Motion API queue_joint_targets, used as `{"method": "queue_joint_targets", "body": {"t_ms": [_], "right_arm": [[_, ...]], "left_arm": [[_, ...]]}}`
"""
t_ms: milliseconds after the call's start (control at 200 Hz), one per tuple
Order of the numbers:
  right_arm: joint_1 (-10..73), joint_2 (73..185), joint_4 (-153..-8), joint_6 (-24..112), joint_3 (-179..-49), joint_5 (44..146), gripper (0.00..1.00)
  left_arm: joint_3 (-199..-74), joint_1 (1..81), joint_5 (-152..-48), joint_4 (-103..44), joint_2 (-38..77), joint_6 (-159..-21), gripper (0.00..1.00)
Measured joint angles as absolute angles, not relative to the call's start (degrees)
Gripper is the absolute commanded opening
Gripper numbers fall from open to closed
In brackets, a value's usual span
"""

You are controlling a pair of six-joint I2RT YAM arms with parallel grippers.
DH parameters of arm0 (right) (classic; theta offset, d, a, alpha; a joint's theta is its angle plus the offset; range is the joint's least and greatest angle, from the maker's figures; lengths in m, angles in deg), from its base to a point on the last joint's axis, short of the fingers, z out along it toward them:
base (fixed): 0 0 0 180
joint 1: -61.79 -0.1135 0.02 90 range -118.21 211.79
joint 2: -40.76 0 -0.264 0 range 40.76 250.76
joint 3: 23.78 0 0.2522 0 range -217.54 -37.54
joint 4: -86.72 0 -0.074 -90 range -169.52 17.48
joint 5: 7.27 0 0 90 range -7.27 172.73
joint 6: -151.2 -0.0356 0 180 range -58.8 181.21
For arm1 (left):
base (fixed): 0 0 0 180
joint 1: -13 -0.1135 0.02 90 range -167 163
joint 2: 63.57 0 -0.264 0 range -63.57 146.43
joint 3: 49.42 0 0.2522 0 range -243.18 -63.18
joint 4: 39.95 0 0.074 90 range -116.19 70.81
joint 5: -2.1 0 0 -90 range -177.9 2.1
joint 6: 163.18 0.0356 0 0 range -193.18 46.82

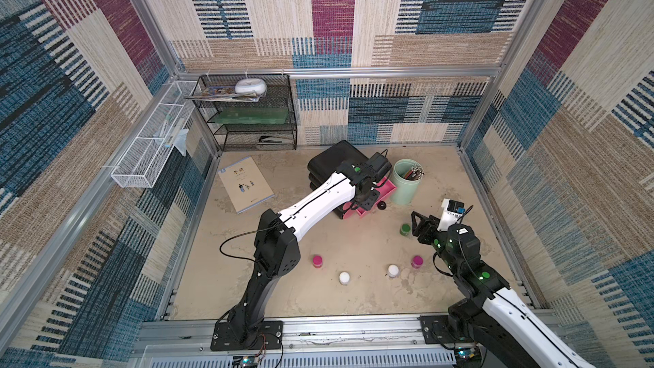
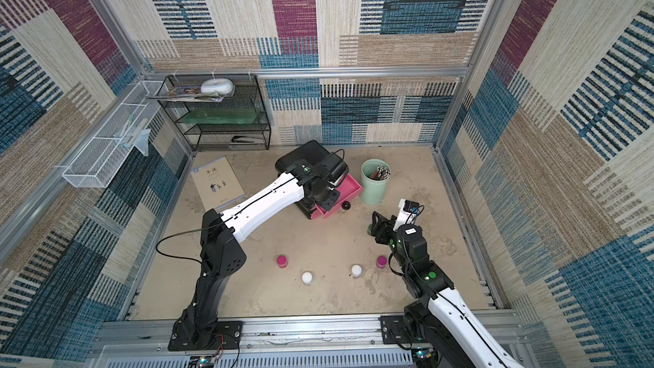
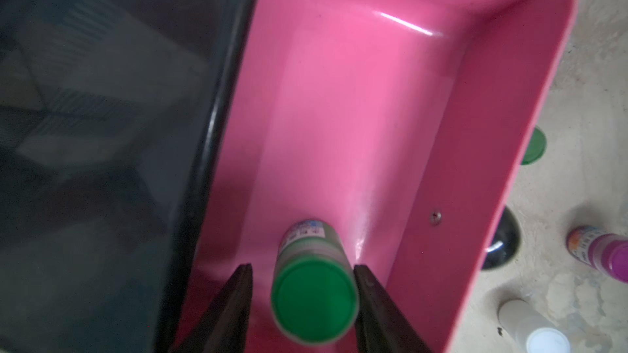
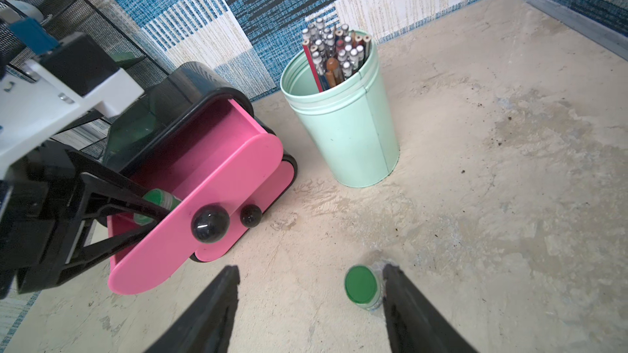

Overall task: Put the paint cans in the drawer according to color
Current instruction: Place the paint can in the drawer, then pick up the paint can at the center of the board.

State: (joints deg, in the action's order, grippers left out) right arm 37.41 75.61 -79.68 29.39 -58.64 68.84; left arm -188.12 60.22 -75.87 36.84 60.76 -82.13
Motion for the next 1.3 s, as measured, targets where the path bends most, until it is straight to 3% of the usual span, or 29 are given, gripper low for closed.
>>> {"method": "queue_joint_targets", "body": {"t_ms": [296,571,872,1192,1297], "right_arm": [[37.5,80.7,-74.6,28.0,-63.6,68.4,0.61],[39.8,102.1,-62.5,23.1,-75.3,73.0,0.63],[43.1,117.3,-59.4,23.0,-81.4,78.0,0.64],[44.2,127.7,-58.9,23.5,-85.7,79.7,0.55],[44.3,131.8,-58.2,24.1,-88.2,80.4,0.48]], "left_arm": [[-189.6,60.4,-72.4,35.2,55.3,-83.6,0.58],[-163.6,59.6,-68.0,14.7,32.7,-92.9,0.55],[-140.2,53.6,-66.8,1.0,17.8,-109.5,0.53],[-133.8,49.5,-67.8,-2.1,13.5,-119.0,0.52],[-133.3,49.1,-67.9,-2.2,13.1,-119.6,0.52]]}}
